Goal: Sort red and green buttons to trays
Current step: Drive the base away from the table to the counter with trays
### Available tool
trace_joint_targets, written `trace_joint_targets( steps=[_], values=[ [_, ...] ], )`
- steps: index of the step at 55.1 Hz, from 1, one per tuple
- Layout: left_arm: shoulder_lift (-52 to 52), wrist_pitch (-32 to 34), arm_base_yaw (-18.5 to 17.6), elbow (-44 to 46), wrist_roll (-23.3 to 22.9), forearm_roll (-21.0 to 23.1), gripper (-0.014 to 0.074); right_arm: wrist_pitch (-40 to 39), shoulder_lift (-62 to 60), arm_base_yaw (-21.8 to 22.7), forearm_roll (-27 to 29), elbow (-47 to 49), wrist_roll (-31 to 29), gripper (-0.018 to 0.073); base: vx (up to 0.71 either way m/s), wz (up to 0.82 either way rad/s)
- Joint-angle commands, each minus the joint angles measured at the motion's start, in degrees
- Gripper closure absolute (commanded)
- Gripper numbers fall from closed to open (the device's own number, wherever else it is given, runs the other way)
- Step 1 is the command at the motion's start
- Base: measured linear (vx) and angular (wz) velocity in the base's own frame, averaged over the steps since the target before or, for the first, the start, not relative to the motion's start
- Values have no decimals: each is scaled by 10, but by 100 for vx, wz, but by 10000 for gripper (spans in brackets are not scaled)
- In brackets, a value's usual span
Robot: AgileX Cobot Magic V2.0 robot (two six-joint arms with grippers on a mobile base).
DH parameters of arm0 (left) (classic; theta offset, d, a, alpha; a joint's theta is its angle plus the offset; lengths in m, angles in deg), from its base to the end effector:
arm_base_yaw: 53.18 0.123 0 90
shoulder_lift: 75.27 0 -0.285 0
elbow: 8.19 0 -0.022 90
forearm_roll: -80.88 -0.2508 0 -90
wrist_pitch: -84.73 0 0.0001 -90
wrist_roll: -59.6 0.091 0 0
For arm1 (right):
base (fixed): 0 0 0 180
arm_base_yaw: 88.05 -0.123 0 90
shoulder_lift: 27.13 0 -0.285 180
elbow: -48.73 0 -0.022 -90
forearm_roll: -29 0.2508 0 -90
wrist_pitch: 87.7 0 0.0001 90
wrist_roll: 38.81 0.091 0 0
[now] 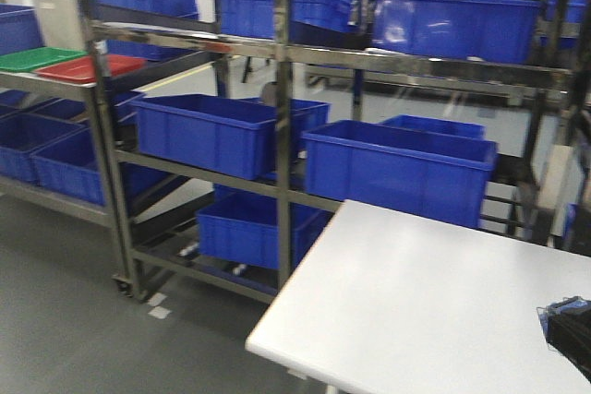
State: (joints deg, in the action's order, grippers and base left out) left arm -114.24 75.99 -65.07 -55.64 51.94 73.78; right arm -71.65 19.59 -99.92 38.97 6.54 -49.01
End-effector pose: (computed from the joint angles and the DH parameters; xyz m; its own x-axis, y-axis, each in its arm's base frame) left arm 0.1158 -0.0226 0.3317 -0.0890 0.0073 -0.9960 0.1867 0.9824 -0.0095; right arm 0.1389 0.0337 0.3340 -0.2461 -0.0626 -0.9672 -0.2534 0.9674 0.0019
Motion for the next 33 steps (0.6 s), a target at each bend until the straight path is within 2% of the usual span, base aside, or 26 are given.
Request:
trace_joint_targets(
  steps=[1, 33],
  values=[
    [1, 50, -3, 17, -3, 0, 602, -53, -3, -1, 1, 18, -3, 568, 1, 44],
    [1, 50, -3, 17, -3, 0, 602, -53, -3, -1, 1, 18, -3, 568, 8, 48]
  ],
)
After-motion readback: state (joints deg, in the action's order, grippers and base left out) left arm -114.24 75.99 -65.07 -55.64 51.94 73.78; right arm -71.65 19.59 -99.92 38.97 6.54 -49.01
